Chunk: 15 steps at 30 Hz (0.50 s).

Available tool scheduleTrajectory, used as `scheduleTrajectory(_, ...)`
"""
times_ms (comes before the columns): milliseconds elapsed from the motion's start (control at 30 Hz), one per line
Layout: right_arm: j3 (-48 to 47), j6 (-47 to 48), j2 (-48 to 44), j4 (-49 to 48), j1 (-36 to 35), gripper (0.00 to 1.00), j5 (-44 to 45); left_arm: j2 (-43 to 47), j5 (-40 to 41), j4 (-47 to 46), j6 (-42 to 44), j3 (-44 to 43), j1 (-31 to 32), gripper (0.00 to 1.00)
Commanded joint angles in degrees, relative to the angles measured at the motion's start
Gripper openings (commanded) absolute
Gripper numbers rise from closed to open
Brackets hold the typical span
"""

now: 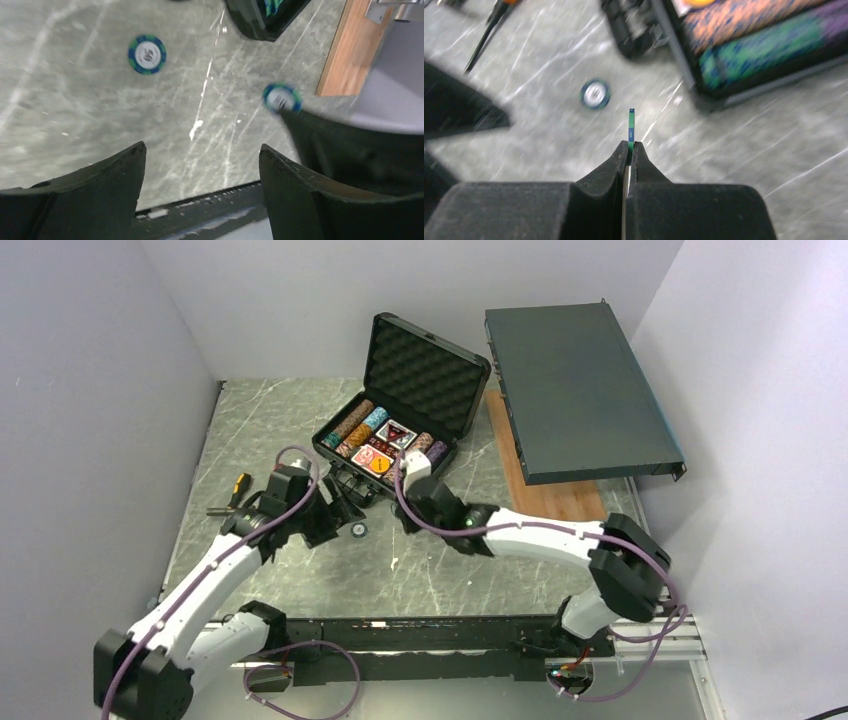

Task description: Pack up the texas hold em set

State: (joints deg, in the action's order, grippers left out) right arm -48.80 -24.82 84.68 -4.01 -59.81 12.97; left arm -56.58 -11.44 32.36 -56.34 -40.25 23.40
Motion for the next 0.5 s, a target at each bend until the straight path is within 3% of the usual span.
scheduleTrajectory(0,-14.6,12.9,7.7,11.6,5.2,0.00,5.9,7.4,7.4,4.4,13.2,-1.3,-1.6,0.85)
scheduleTrajectory(267,-31.5,24.0,22.6,20.9,8.5,0.00,2.8,16.5,4.4,2.5,15.8,4.8,-2.0,0.84)
scheduleTrajectory(467,-32.5,26.7,25.4,21.1,8.5,0.00,1.5,17.0,3.0,2.1,16.4,7.0,-2.0,0.83)
